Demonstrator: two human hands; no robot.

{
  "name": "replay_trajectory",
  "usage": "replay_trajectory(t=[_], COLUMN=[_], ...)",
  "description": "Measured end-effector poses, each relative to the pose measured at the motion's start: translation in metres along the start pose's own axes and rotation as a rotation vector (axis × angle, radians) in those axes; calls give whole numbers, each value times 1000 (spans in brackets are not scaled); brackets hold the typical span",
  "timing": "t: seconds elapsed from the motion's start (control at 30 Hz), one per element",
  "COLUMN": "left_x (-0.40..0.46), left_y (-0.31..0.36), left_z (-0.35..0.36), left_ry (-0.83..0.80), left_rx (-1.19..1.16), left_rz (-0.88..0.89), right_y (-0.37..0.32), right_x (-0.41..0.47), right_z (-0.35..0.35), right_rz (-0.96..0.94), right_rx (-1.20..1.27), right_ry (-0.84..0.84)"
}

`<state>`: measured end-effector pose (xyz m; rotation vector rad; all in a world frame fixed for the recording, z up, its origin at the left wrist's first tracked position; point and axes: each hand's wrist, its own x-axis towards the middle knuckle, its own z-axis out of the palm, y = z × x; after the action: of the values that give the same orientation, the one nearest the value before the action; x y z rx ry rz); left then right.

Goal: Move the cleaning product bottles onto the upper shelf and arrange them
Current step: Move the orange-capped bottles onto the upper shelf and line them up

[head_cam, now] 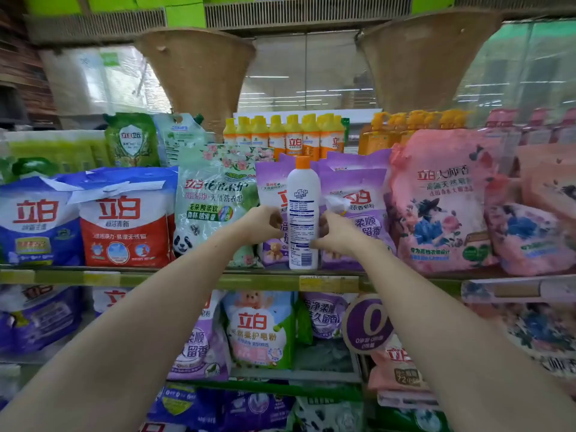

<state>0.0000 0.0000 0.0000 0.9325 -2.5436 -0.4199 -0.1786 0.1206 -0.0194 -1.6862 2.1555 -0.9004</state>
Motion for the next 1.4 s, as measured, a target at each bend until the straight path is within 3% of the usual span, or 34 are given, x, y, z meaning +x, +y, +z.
replay_trajectory(t=[0.37, 0.57, 0.77, 0.9, 1.0, 1.27, 1.4], left_x=[6, -9, -50, -93, -125, -207, -269], left_y=[14, 9, -10, -41, -61, -91, -106], left_z=[-9, -26, -47, -54, -57, -79, -84], left_ry=[55, 79, 249, 158, 177, 278, 334], left_rx=[-203, -80, 15, 68, 6, -21, -47], left_rz=[-84, -147, -302, -443, -553, -739, -747], right_y=[1, -5, -42, -65, -88, -163, -197], right_x=[39, 43, 45, 44, 42, 13, -5], right_z=[5, 4, 23, 41, 55, 142, 191], right_rz=[-112, -218, -401, -490, -565, -709, -786], right_rx=[183, 197, -49, -201, -243, 52, 140], right_ry=[-19, -56, -113, -162, -204, -430, -555])
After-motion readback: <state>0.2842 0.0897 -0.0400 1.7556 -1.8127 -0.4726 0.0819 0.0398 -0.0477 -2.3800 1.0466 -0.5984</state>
